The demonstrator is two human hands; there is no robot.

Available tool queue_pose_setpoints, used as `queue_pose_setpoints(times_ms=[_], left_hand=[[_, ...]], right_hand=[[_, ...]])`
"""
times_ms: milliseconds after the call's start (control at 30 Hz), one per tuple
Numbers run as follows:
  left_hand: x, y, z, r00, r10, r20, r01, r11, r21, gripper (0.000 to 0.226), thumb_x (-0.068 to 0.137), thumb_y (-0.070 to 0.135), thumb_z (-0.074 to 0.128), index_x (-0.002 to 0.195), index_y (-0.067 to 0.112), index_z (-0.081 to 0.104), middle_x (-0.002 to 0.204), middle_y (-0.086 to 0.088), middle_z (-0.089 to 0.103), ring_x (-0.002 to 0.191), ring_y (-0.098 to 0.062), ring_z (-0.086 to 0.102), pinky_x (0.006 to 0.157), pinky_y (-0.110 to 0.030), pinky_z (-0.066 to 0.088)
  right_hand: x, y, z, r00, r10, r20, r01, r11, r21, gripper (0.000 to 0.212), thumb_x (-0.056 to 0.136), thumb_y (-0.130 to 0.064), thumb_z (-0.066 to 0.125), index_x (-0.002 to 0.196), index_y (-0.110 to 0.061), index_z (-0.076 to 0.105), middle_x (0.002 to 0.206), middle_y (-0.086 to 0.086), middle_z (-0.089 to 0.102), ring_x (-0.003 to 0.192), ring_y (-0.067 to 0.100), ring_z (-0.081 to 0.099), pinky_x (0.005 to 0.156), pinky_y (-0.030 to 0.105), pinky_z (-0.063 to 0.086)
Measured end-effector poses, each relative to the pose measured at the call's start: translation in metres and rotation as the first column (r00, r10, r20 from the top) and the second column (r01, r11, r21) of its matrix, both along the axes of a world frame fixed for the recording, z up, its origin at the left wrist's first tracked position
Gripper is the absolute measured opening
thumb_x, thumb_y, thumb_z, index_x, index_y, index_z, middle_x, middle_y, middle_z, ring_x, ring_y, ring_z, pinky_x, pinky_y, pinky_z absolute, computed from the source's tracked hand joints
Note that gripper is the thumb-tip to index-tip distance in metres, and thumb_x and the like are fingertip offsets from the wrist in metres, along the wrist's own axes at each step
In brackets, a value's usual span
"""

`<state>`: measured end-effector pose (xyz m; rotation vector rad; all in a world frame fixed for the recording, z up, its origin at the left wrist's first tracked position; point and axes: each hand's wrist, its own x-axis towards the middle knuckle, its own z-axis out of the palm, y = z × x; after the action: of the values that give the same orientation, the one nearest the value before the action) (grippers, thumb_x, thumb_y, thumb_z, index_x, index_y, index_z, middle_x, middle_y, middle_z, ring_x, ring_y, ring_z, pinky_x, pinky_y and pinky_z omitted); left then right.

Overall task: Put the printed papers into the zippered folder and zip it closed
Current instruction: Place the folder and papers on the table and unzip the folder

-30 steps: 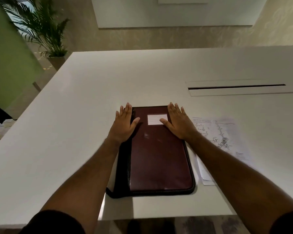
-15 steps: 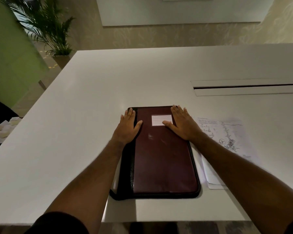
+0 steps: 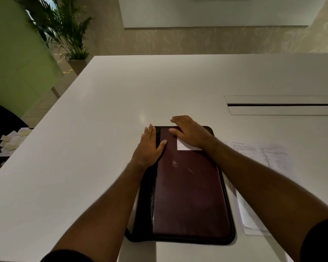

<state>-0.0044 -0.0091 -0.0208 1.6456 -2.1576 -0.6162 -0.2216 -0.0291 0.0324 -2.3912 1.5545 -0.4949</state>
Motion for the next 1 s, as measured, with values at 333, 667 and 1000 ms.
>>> queue_pose_setpoints(times_ms=[333, 667, 1000], left_hand=[[0.0, -0.002, -0.005, 1.0, -0.009, 0.002, 0.009, 0.999, -0.034, 0.085, 0.105, 0.059, 0.034, 0.164, 0.011, -0.005, 0.173, -0.005, -0.007, 0.158, -0.015, -0.013, 0.123, -0.028, -0.009], [-0.001, -0.004, -0.004, 1.0, 0.002, -0.003, -0.003, 0.998, -0.058, 0.089, 0.103, 0.061, 0.037, 0.165, 0.014, -0.006, 0.173, -0.001, -0.007, 0.158, -0.016, -0.013, 0.125, -0.03, -0.006], [0.0, -0.007, -0.007, 0.999, 0.014, 0.039, -0.012, 0.998, -0.059, 0.088, 0.102, 0.063, 0.034, 0.164, 0.012, -0.001, 0.173, -0.005, -0.003, 0.159, -0.015, -0.01, 0.122, -0.025, -0.013]], right_hand=[[0.04, -0.056, 0.005, 0.984, 0.144, -0.109, -0.142, 0.989, 0.032, 0.036, 0.109, -0.012, 0.052, 0.14, -0.02, 0.067, 0.138, 0.004, 0.071, 0.126, 0.026, 0.058, 0.105, 0.044, 0.047], [0.055, -0.097, 0.006, 0.948, 0.313, -0.047, -0.296, 0.929, 0.222, 0.026, 0.105, -0.016, 0.061, 0.125, -0.017, 0.076, 0.117, 0.007, 0.072, 0.108, 0.023, 0.065, 0.096, 0.042, 0.053], [0.051, -0.105, -0.004, 0.922, 0.385, -0.045, -0.376, 0.916, 0.14, 0.019, 0.104, -0.019, 0.064, 0.114, -0.014, 0.079, 0.11, 0.003, 0.069, 0.096, 0.011, 0.06, 0.089, 0.037, 0.055]])
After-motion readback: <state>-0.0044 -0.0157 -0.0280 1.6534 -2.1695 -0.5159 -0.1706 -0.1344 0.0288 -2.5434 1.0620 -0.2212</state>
